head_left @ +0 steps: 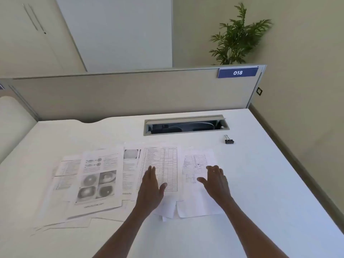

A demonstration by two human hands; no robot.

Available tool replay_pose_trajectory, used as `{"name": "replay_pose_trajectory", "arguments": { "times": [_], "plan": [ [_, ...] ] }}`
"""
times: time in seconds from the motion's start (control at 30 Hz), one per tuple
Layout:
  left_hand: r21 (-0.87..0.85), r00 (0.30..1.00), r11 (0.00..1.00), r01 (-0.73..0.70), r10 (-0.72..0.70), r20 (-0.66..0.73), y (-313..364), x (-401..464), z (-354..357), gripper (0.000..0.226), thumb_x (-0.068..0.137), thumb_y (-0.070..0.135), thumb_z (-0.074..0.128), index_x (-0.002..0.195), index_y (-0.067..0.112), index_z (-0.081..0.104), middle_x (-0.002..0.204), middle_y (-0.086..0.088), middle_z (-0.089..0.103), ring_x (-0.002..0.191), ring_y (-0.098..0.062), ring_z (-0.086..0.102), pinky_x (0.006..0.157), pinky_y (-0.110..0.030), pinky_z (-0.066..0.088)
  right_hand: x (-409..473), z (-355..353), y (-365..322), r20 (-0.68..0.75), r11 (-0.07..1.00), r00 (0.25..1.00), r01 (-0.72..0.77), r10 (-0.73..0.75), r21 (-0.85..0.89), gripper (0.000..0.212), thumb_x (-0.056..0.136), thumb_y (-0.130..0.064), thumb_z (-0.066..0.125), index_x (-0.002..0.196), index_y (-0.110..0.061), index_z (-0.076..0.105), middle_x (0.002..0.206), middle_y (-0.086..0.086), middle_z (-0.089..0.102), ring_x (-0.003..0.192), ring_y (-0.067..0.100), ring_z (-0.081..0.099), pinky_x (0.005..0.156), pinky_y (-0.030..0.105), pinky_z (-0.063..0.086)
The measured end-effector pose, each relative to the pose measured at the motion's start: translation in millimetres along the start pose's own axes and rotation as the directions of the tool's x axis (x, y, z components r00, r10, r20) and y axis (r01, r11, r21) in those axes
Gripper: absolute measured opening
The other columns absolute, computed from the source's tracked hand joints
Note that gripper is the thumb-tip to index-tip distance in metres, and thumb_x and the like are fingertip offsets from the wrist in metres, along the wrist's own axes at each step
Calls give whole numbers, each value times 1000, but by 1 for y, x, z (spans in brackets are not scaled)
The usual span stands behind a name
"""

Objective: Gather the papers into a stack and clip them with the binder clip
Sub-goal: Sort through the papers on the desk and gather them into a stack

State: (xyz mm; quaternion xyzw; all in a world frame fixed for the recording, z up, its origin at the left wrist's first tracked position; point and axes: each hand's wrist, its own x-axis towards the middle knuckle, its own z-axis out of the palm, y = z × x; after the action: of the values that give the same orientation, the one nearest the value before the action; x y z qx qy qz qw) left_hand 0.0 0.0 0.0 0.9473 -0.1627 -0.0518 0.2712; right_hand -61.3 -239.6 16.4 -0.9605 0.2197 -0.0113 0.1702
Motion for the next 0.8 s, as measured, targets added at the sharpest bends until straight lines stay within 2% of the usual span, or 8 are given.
{"name": "replay_pose_trajectory", "arguments": {
  "times": [0.1,0.23,0.37,0.47,0.57,0.67,0.8],
  "plan": [
    [49,993,996,78,-82,79,-11,-3,6,80,99,38,52,157,7,8,166,-11,5,153,-28,9,122,-37,13,-8,13,-15,77,995,997,-37,30,90,47,89,-37,66,123,-7,53,123,11,56,118,29,50,93,38,47],
    [89,981,993,72,-87,174,-22,-12,13,80,99,39,51,157,9,4,166,-9,9,152,-26,15,121,-38,18,-13,26,-47,160,974,986,-76,43,213,47,90,-30,67,126,-4,53,123,13,58,120,30,52,99,38,44],
    [93,984,996,11,-27,174,-31,-13,13,81,97,35,54,156,8,7,164,-10,21,150,-27,22,117,-37,27,-12,37,-77,236,917,964,-200,122,345,54,86,-26,70,129,1,52,123,18,62,118,31,57,100,40,46],
    [63,987,998,-3,-7,160,-39,-15,17,83,95,34,57,157,7,9,163,-8,25,151,-26,22,116,-37,30,-9,45,-95,235,851,945,-310,228,424,56,82,-23,71,128,4,52,125,20,63,119,33,57,98,40,49],
    [67,991,998,-5,-4,135,-43,-16,18,84,95,38,58,156,7,10,162,-7,28,150,-24,24,115,-35,31,-3,48,-109,272,750,900,-435,341,498,48,81,-20,72,119,3,56,117,16,64,116,33,58,90,36,49],
    [58,992,998,6,-13,129,-46,-15,18,86,95,42,58,157,9,10,162,-5,27,150,-20,24,114,-35,33,5,49,-120,315,648,855,-518,412,558,31,75,-21,74,92,0,58,95,10,67,97,32,65,82,41,57],
    [49,993,999,7,-12,119,-48,-15,20,86,95,44,57,158,11,9,163,-3,26,150,-18,22,114,-34,32,15,47,-127,348,596,812,-582,470,553,25,78,-23,71,92,-4,59,95,8,65,90,28,61,78,35,53]
  ]
}}
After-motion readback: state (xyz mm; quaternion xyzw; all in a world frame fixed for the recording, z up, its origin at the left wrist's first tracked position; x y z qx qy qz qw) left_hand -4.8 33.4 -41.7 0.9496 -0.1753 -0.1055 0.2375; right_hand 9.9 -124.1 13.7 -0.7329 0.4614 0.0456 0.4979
